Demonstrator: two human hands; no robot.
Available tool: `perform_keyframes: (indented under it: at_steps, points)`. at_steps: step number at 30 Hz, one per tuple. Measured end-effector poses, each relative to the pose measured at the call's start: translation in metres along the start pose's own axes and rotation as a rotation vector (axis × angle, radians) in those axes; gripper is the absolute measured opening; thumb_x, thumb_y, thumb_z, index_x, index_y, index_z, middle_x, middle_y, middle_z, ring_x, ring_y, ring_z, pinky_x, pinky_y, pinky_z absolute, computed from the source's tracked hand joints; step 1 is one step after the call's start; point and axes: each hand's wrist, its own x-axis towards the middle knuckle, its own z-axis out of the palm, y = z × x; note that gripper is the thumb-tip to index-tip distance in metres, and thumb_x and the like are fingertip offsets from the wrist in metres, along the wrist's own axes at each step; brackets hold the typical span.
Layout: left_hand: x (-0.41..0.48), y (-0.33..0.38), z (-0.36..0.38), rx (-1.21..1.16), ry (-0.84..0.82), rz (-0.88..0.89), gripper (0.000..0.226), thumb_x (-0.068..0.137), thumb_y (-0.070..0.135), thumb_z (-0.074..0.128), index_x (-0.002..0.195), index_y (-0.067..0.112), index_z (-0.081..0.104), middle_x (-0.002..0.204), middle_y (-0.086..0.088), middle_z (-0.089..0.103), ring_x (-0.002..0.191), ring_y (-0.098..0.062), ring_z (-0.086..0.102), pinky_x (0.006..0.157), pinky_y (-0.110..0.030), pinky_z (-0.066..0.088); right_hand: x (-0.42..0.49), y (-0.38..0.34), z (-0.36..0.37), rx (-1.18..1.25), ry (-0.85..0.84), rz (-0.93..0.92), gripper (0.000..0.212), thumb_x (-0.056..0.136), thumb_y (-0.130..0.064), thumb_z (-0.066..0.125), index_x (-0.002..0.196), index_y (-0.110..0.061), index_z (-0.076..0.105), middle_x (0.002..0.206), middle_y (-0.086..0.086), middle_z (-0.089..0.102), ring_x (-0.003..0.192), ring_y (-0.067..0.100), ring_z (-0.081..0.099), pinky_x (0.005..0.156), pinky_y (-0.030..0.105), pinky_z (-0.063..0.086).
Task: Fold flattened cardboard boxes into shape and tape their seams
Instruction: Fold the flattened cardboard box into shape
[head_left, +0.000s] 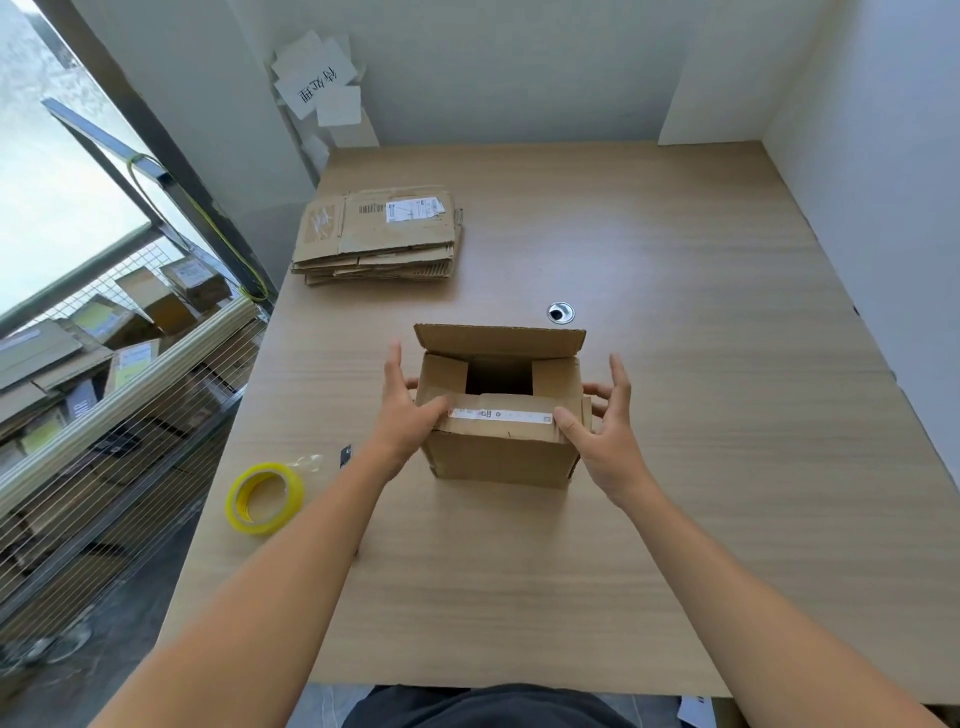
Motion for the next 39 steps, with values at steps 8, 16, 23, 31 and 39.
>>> perform_keyframes:
  at_steps: [8,16,23,31,39]
  points:
    - [0.007,0.006,-0.003,0.142,-0.071,0.187,0.042,0.083,0.024,0.074,0.119,0.036,0.056,0.131,0.001,0.05,0.122,-0.017,0.05,0.102,-0.035,0.045,0.014,-0.009,-0.003,-0.281,-0.079,-0.096,0.077,0.095,-0.029,0.07,0.145,-0.062,0.023,0.124,-0.003,0.034,0.112,-0.005,0.042,0.102,0.021,0.041]
    - [-0.014,-0.01,0.006,-0.093,-0.014,0.002,0.035,0.097,0.024,0.064,0.121,0.045,0.05,0.132,0.009,0.043,0.118,-0.011,0.051,0.104,-0.041,0.048,-0.004,0.004,0.005,-0.197,-0.028,-0.06,0.029,0.103,-0.026,0.055,0.113,-0.054,0.056,0.113,-0.006,0.036,0.098,-0.004,0.047,0.109,0.033,0.042]
    - [-0.007,-0.019,-0.003,-0.442,-0.351,-0.367,0.053,0.077,0.044,0.074,0.127,0.025,0.068,0.111,-0.005,0.075,0.084,-0.02,0.073,0.062,-0.032,0.057,-0.004,0.001,0.012,0.135,-0.072,0.149,0.053,0.107,-0.027,0.047,0.137,-0.069,0.034,0.133,-0.014,0.036,0.133,0.004,0.04,0.117,0.037,0.037]
    - [0.0,-0.025,0.001,-0.425,-0.376,-0.36,0.057,0.069,0.057,0.072,0.118,0.029,0.073,0.112,-0.005,0.074,0.091,-0.023,0.071,0.071,-0.04,0.057,0.006,0.0,0.005,0.277,-0.223,0.279,0.059,0.096,-0.041,0.05,0.148,-0.06,0.03,0.141,-0.012,0.061,0.113,0.016,0.067,0.06,0.021,0.053]
    - [-0.01,-0.026,0.006,-0.481,-0.359,-0.296,0.066,0.072,0.053,0.071,0.128,0.018,0.068,0.127,-0.014,0.068,0.111,-0.031,0.068,0.09,-0.04,0.055,-0.003,0.012,0.002,0.238,-0.246,0.271,0.062,0.088,-0.045,0.051,0.147,-0.058,0.035,0.14,-0.008,0.061,0.117,0.022,0.066,0.063,0.034,0.051]
